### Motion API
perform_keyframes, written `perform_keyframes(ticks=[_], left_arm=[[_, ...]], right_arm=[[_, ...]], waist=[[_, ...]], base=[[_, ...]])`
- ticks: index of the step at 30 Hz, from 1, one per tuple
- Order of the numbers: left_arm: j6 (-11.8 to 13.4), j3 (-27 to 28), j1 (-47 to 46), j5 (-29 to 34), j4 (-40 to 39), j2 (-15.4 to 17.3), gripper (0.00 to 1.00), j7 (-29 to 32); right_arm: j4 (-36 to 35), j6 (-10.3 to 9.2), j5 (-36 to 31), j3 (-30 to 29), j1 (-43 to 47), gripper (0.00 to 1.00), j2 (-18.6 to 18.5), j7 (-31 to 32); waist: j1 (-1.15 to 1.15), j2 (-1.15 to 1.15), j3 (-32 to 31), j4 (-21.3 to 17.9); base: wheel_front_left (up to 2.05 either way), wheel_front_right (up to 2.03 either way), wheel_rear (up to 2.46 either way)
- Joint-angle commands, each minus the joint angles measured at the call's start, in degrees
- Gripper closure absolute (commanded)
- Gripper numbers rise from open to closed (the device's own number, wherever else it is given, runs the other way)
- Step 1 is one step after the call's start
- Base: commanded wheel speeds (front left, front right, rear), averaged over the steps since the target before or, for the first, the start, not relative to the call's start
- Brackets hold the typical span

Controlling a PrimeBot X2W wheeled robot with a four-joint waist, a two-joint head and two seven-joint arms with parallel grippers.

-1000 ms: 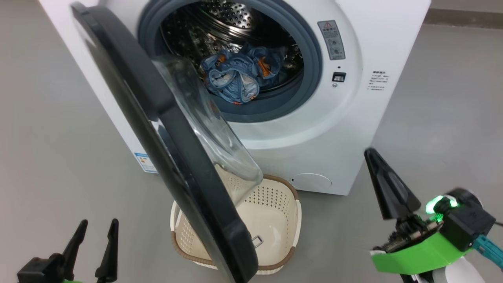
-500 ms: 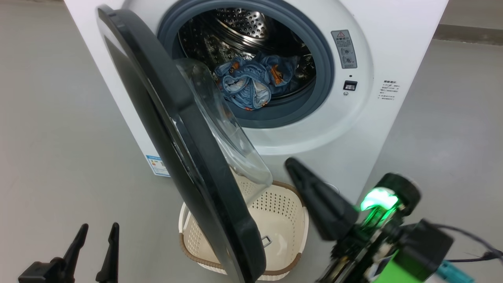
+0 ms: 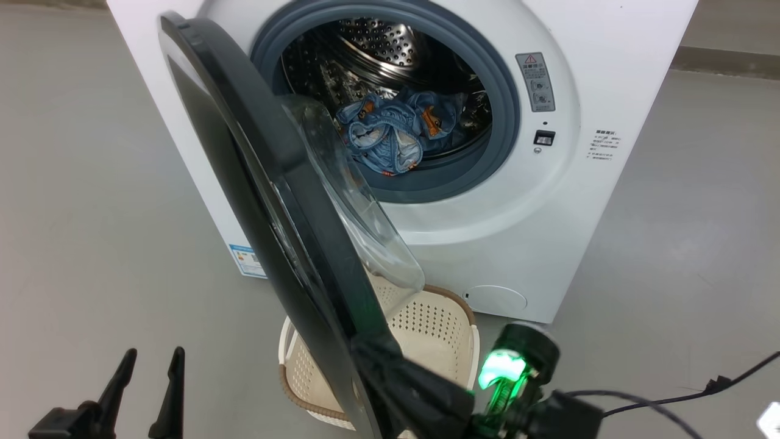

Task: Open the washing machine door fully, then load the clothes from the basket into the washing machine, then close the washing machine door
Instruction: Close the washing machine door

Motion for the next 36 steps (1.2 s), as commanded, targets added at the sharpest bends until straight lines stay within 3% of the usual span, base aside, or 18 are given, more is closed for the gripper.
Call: perform_keyframes(ticks=[1,16,36], left_arm=[[-0.1,2.3,-0.5,0.7,-1.6,1.1,0.0,-0.4],[-0.1,2.3,-0.4,0.5,-1.6,1.0,0.0,-0.4],[-0.1,2.6,-1.2,0.6,-1.8,0.7,0.0,-0.4]], right_arm=[[-0.7,0.48,0.8,2.0,-1.4,1.0,0.6,-0.3],[5.2,0.48,3.6,8.7,0.6,1.0,0.4,-0.3],[15.7,0.48,7.0,11.8,0.6,1.0,-0.4,-0.3]], waist=[[0.0,0.0,-0.1,0.0],[0.0,0.0,0.1,0.0],[0.0,0.0,1.4,0.0]], base=[[0.0,0.0,0.0],[0.0,0.0,0.0],[0.0,0.0,0.0]])
